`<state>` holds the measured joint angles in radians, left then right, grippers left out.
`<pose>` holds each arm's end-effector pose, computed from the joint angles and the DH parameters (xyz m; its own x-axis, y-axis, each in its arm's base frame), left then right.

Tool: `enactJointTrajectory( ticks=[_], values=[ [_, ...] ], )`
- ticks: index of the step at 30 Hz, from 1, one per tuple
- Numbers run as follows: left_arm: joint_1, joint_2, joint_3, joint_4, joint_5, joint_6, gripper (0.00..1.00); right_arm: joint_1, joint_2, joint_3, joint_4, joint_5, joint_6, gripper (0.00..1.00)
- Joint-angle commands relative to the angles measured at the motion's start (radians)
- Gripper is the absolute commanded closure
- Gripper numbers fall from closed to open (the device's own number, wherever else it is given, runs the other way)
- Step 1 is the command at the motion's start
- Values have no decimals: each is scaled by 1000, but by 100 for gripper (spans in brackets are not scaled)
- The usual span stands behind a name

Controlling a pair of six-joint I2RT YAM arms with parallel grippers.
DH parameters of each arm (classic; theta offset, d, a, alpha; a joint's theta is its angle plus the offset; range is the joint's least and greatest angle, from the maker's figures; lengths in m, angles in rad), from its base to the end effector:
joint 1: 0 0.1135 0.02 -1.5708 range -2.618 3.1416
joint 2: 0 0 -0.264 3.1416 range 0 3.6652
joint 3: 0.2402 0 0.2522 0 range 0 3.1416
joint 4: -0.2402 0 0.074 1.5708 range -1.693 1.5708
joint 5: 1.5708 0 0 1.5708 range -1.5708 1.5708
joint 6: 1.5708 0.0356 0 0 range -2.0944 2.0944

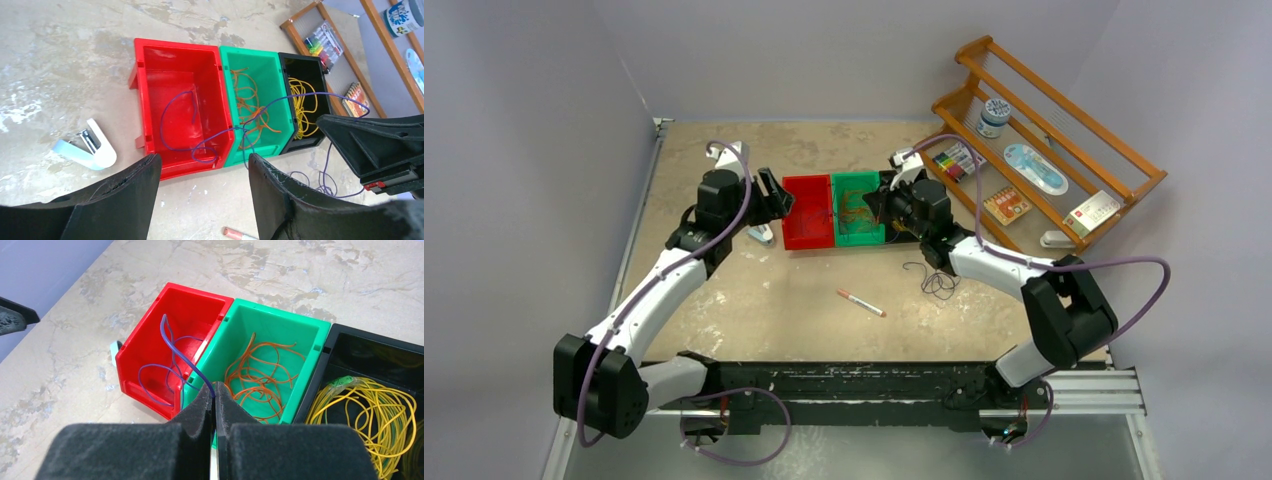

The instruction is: Untangle the cables

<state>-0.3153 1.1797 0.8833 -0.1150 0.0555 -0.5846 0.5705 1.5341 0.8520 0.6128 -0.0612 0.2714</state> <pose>0.2576 -0.0861 0.2996 -0.5146 -0.4117 -0.7521 0.0887 0.8469 -0.5243 0.2913 0.1895 0.2619 -0.2144 0.1803 -0.9599 -0.5532 0.7876 0.2715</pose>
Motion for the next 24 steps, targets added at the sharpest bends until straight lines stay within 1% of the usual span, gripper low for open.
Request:
enactJointTrajectory(
  ticks=[1, 7, 10, 15, 24],
  values=[
    [8, -45, 51, -38, -73, 57, 36, 5, 24, 14, 50, 18, -8, 100],
    [9, -73, 50, -71, -117, 82, 36, 5, 48, 64, -28, -7, 7, 100],
    [9, -79, 49, -84, -136, 100, 36, 5, 55, 105, -90, -34, -12, 100],
    [9, -96, 39, -94, -175, 114, 36, 5, 63, 125, -126, -51, -49, 100],
    [9, -146, -7, -91, -279, 92, 36, 6, 95, 208, -232, -56, -140, 100]
  ],
)
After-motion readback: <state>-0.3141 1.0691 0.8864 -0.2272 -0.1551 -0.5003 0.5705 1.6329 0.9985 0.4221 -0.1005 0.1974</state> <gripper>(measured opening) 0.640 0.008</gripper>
